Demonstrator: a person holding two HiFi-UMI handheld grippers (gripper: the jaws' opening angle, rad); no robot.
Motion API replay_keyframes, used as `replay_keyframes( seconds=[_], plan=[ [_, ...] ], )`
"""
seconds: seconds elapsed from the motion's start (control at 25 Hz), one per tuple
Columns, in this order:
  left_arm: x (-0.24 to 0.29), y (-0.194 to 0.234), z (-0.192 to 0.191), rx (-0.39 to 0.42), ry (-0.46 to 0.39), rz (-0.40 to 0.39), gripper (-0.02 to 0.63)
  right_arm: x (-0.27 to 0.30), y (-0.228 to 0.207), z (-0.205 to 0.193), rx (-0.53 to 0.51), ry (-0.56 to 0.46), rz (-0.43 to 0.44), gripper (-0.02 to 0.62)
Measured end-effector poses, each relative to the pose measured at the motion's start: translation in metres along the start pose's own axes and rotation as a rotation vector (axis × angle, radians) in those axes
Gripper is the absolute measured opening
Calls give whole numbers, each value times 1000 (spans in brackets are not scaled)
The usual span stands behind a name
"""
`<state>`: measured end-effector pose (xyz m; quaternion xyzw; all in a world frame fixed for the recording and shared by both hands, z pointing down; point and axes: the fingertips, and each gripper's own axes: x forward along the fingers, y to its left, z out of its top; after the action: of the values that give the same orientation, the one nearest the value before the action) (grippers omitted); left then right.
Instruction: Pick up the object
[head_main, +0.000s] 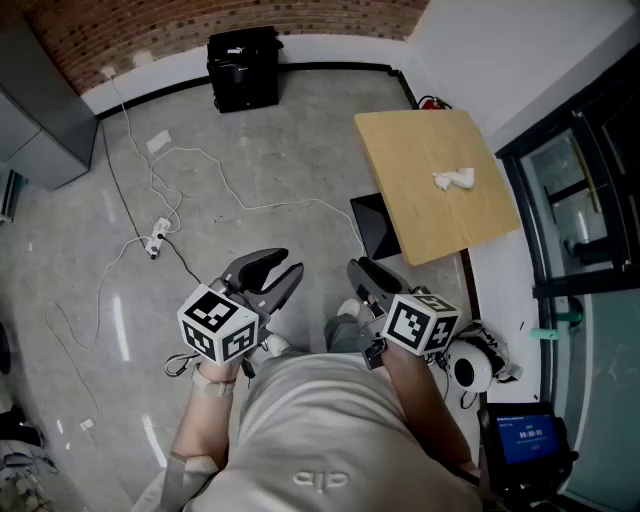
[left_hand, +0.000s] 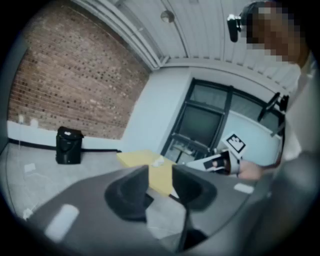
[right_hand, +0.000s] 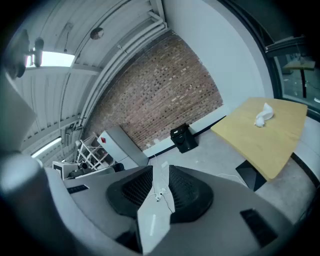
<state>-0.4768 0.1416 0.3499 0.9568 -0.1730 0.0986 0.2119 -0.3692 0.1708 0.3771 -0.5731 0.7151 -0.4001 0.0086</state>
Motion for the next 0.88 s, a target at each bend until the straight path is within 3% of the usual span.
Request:
replay_keyframes(
  seconds=[0.24, 0.4, 0.64, 0.88],
  plan=[
    [87, -37, -8, 60, 105, -65, 179, -24, -91, 26, -22, 46, -42, 101],
    [160, -44, -9, 89, 194, -56, 179, -24, -162, 63, -124, 119, -48, 101],
    [294, -76, -9, -8, 246, -87, 179, -32, -271, 125, -353, 206, -80, 101],
    [388, -86, -10, -36, 324, -107, 179, -24, -357, 159, -358, 269, -81, 101]
  ],
)
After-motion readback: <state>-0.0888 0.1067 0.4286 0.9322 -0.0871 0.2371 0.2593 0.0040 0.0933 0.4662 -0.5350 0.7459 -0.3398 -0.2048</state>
